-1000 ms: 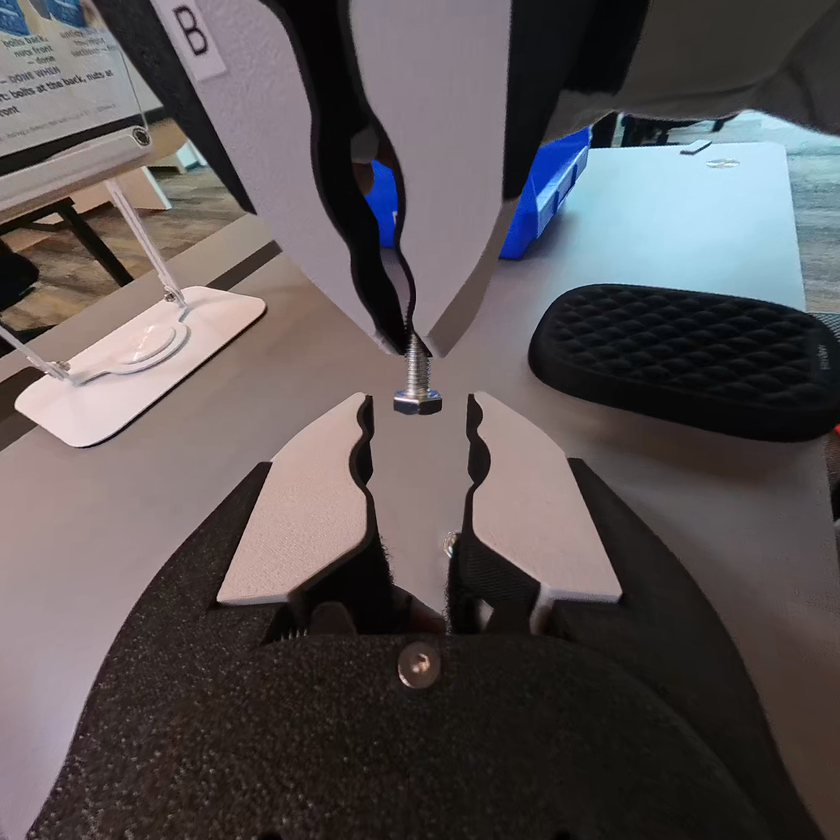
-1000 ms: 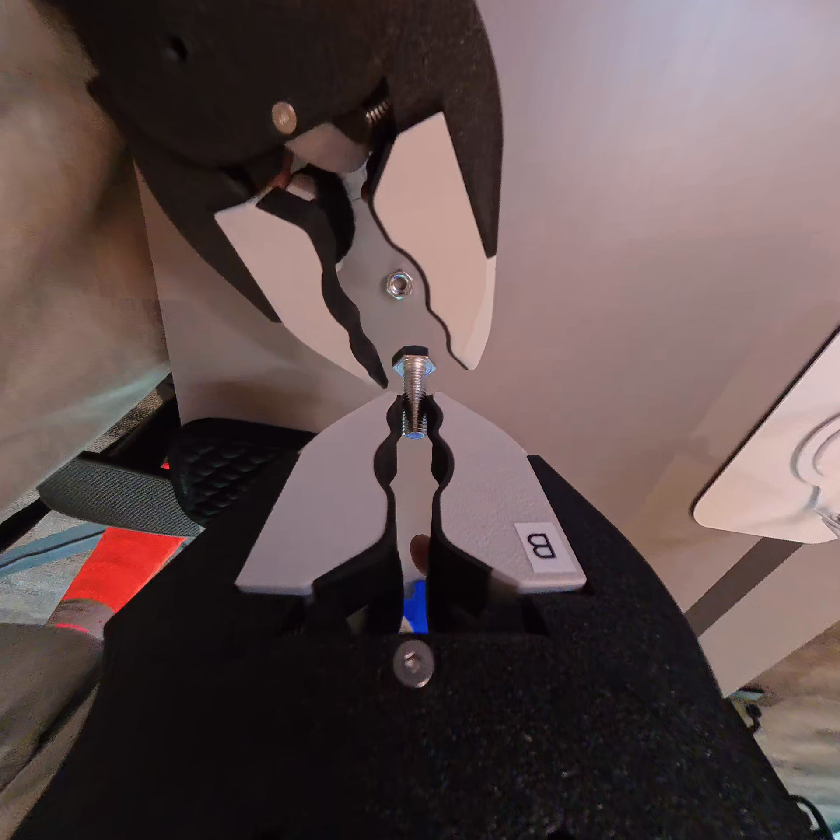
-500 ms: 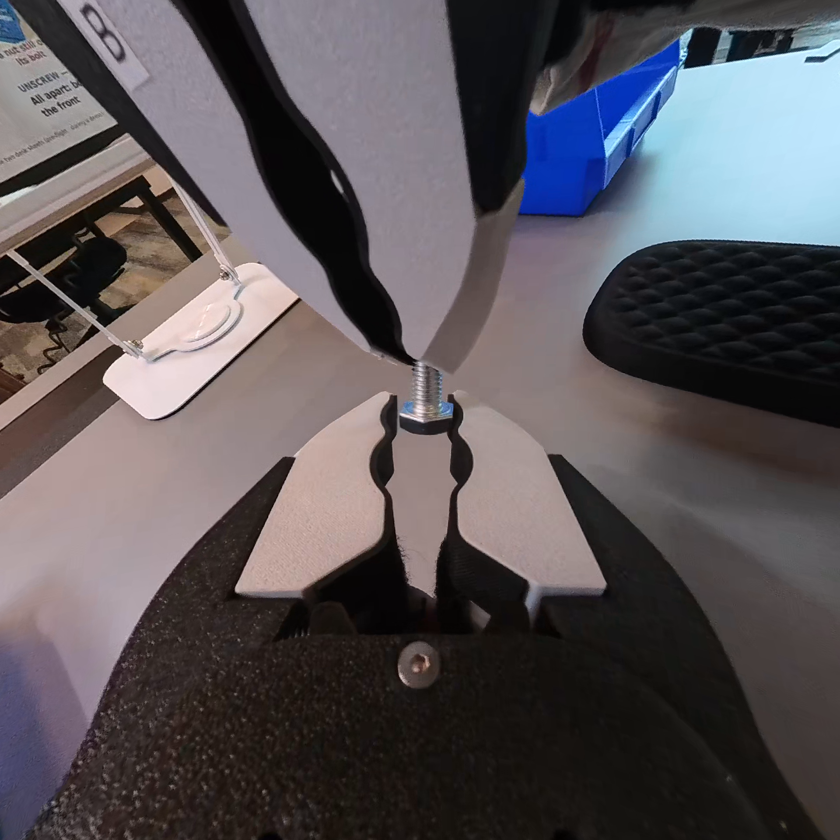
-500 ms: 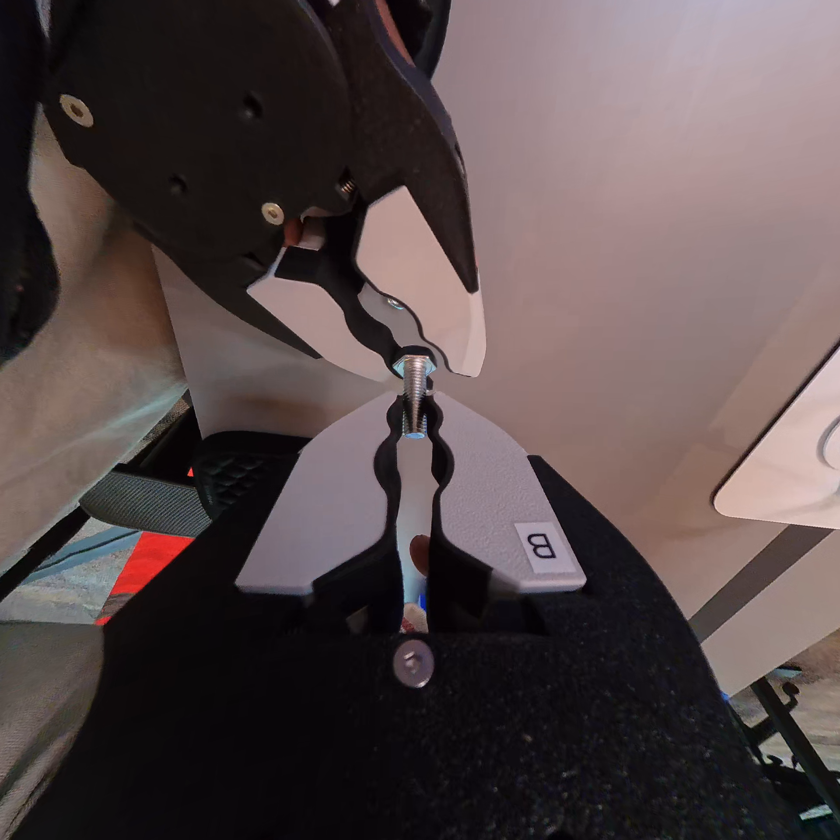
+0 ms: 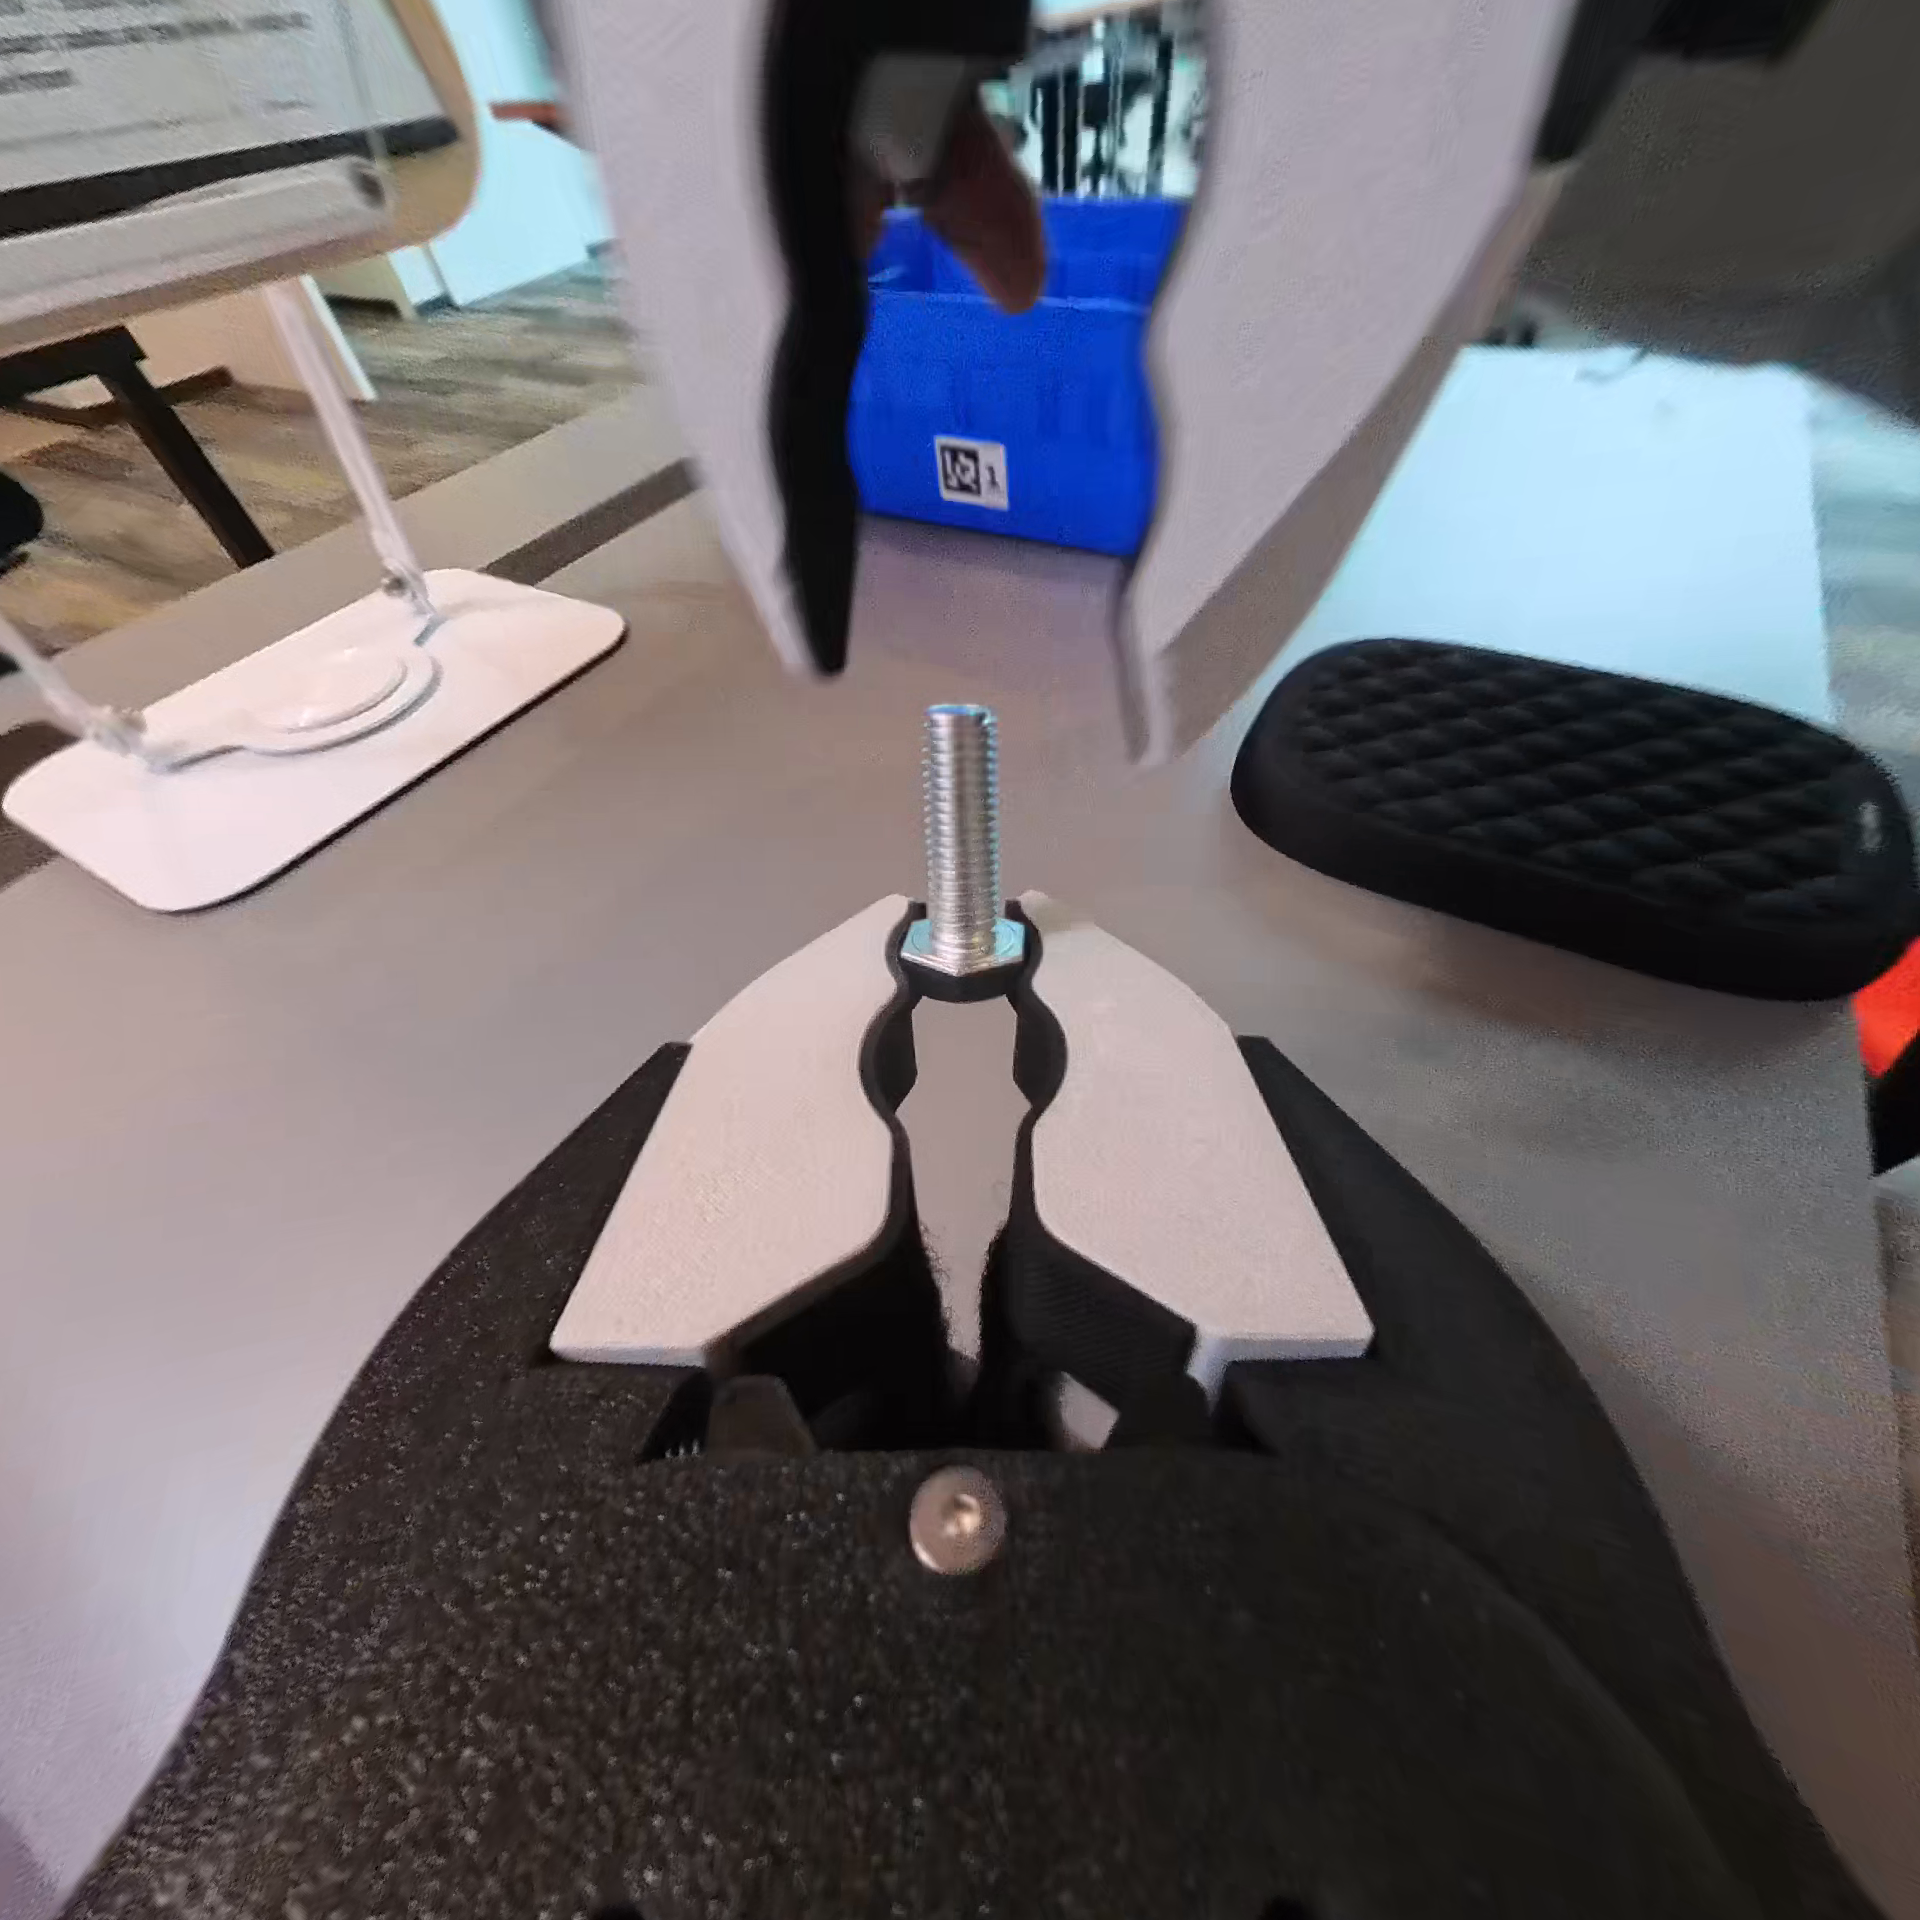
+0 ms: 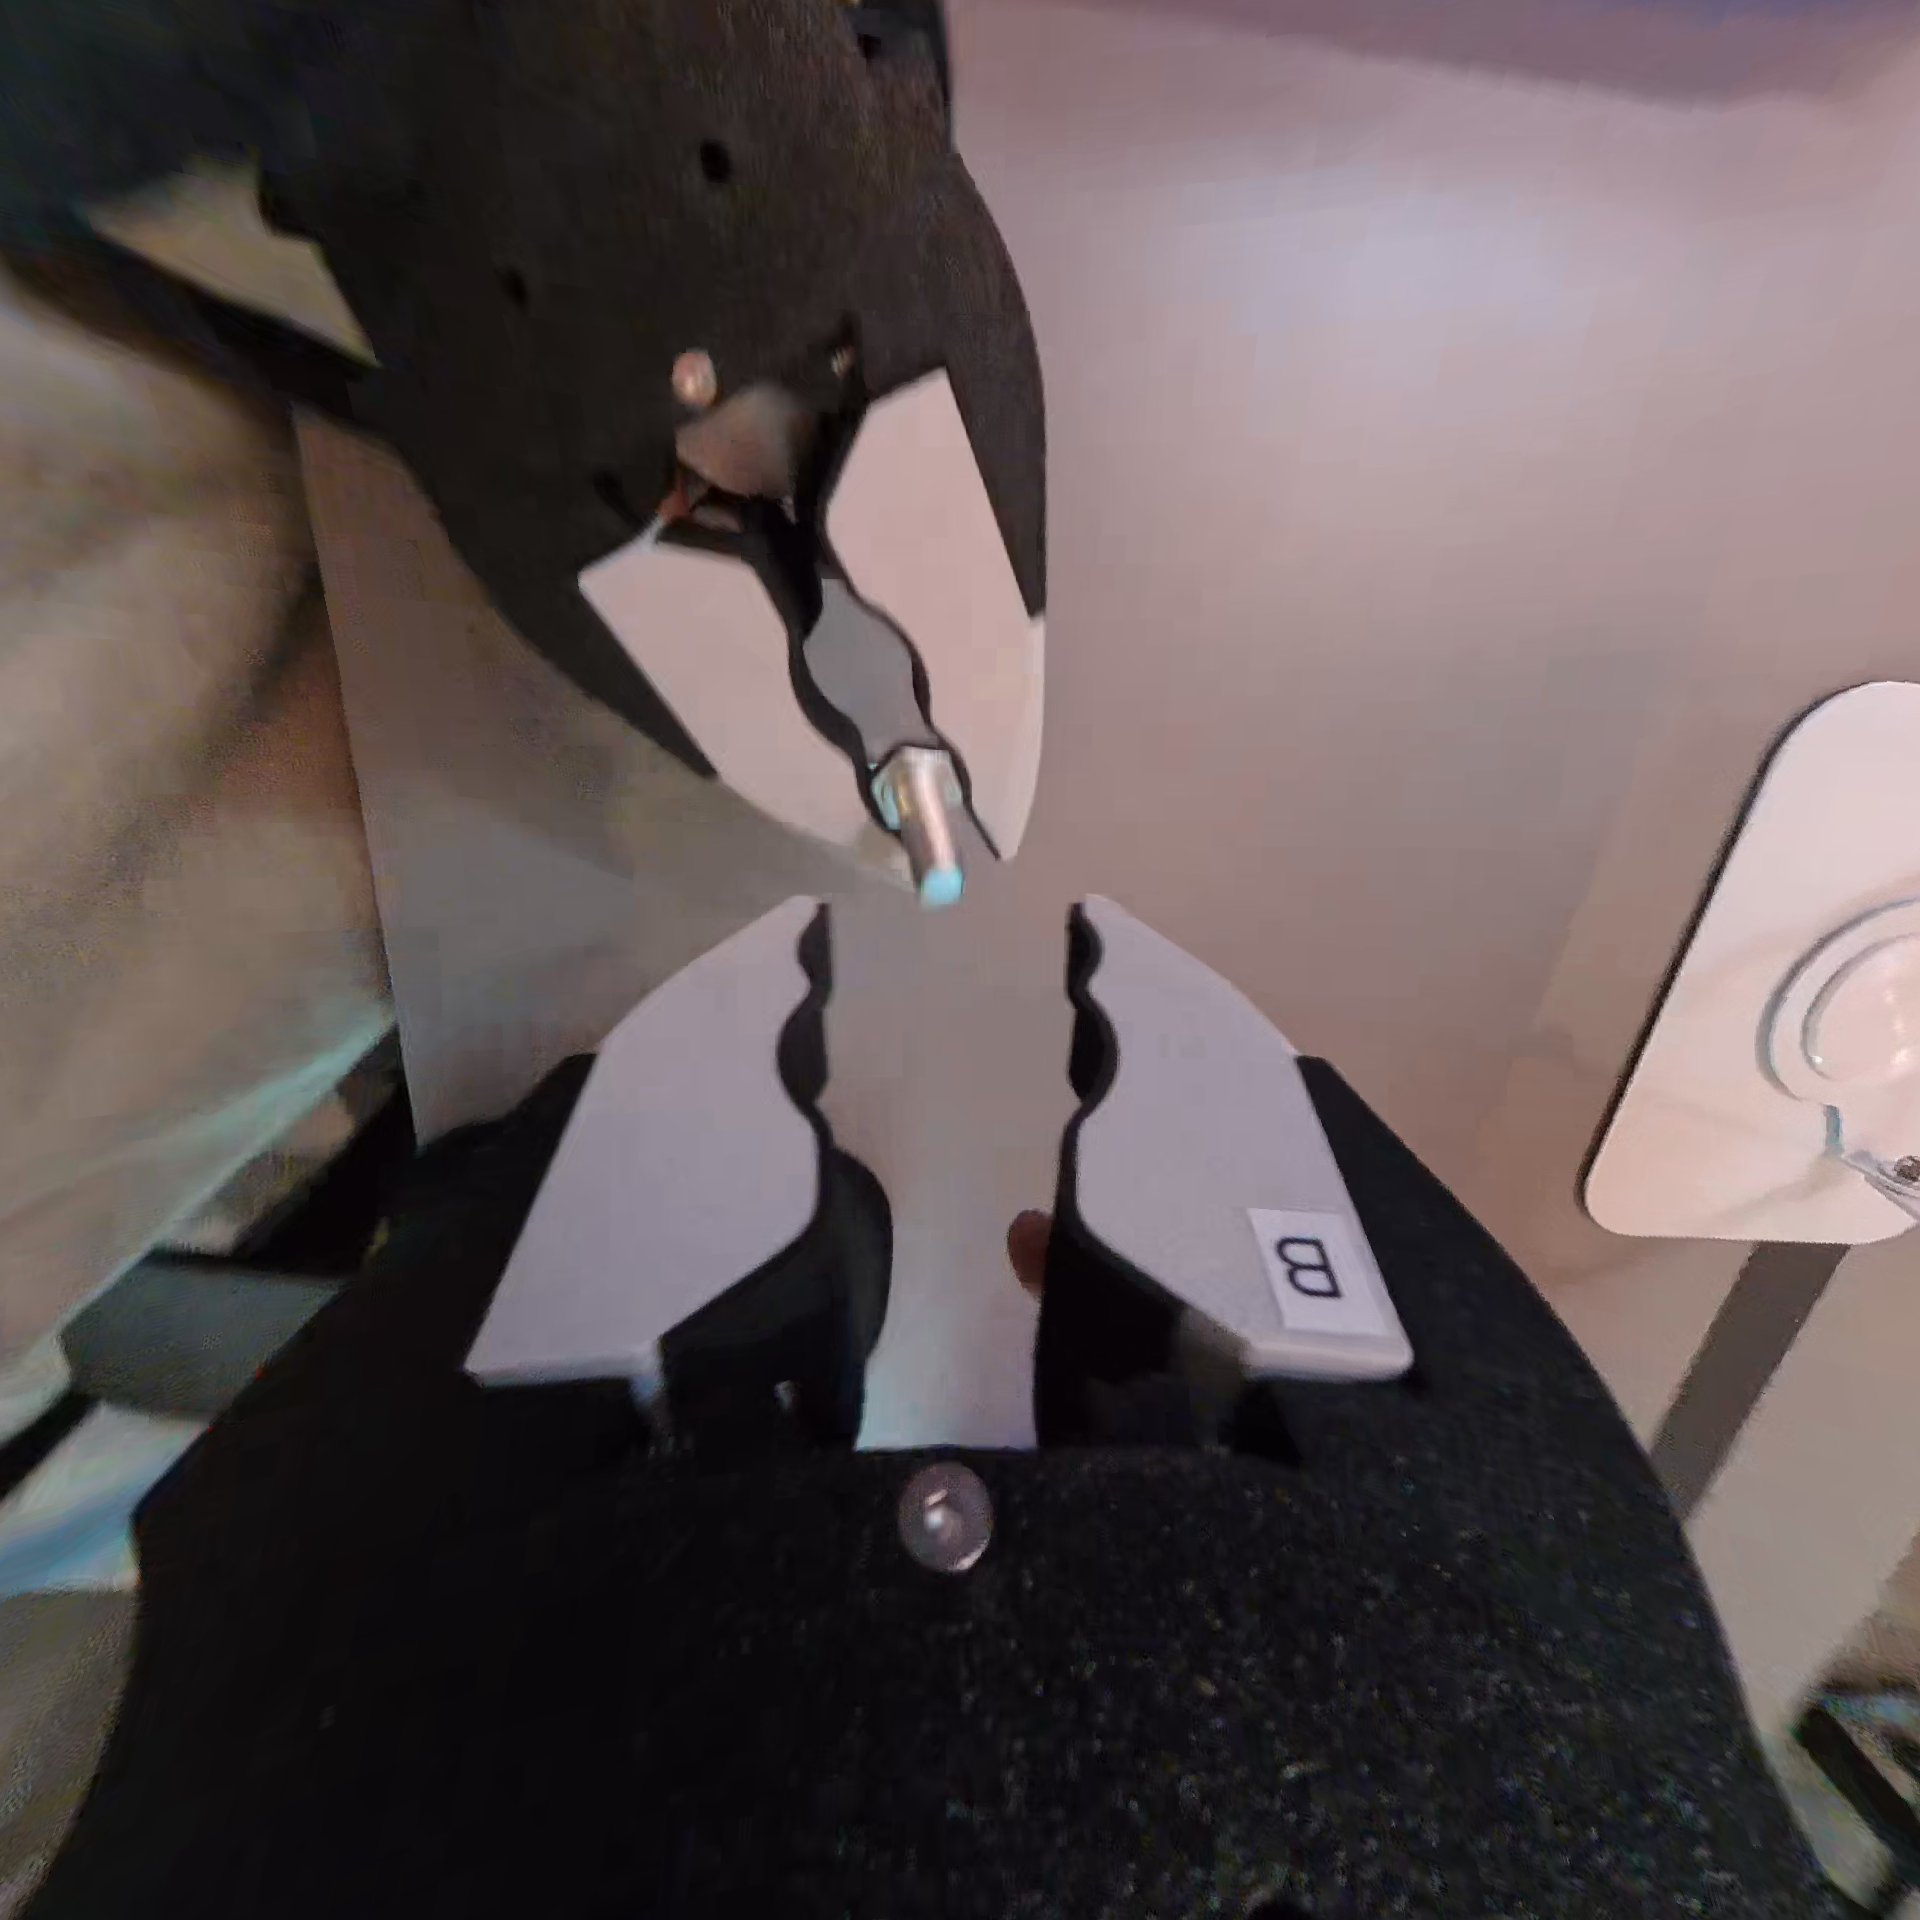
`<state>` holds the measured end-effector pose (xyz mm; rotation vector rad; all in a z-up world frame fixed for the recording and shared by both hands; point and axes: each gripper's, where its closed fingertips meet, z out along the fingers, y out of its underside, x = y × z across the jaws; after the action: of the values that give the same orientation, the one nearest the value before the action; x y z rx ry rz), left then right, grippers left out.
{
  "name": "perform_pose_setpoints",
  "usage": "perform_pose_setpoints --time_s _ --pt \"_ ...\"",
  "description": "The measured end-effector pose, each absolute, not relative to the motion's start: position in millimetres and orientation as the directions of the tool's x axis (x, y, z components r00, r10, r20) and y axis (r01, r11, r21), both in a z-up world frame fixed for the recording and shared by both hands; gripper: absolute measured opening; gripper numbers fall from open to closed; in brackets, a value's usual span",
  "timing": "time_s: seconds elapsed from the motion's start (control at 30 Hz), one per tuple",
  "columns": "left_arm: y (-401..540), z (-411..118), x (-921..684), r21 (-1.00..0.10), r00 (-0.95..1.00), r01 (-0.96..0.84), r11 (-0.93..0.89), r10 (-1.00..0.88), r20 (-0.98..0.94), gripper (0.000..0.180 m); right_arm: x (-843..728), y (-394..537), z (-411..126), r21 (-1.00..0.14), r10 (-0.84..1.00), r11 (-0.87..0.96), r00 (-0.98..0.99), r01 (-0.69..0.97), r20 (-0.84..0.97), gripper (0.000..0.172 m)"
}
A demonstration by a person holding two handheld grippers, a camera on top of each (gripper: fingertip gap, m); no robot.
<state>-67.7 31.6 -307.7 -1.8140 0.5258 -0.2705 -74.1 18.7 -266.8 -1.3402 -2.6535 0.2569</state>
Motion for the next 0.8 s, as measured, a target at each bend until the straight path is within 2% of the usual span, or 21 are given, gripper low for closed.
perform_pose_setpoints --time_s 0.03,0.13,0.2,0.3,0.37,0.47,0.7,0.8 --pt "28 -305 -76 -0.96 0.876 -0.166 -0.227 -0.481 -0.038 0.014 -75 20 -263 -0.303 0.828 0.549 -0.557 0.779 0.065 0.048" --pt "16 -293 -99 -0.982 0.874 -0.021 -0.187 -0.48 0.073 0.014 -72 15 -266 -0.527 0.865 0.424 -0.501 0.737 -0.004 0.046" --pt "11 -286 -105 -0.986 0.86 0.062 -0.153 -0.492 0.131 0.014 -64 5 -293 -0.567 0.847 0.392 -0.524 0.725 -0.084 0.043" --pt "9 -285 -104 -0.988 0.849 0.07 -0.137 -0.511 0.131 0.014 -56 -1 -349 -0.498 0.818 0.46 -0.569 0.735 -0.085 0.038" --pt "8 -288 -101 -0.99 0.85 0.039 -0.136 -0.517 0.105 0.014 -59 -2 -367 -0.498 0.805 0.491 -0.591 0.715 -0.055 0.035" --pt "8 -290 -98 -0.99 0.847 0.013 -0.143 -0.525 0.087 0.014 -65 -2 -371 -0.52 0.793 0.507 -0.609 0.687 -0.031 0.029" --pt "8 -292 -97 -0.988 0.84 0.011 -0.153 -0.535 0.092 0.014 -66 0 -387 -0.463 0.774 0.554 -0.633 0.692 -0.019 0.025" --pt "8 -293 -97 -0.988 0.835 0.009 -0.155 -0.542 0.092 0.014 -68 1 -391 -0.455 0.758 0.584 -0.652 0.673 0.008 0.017"
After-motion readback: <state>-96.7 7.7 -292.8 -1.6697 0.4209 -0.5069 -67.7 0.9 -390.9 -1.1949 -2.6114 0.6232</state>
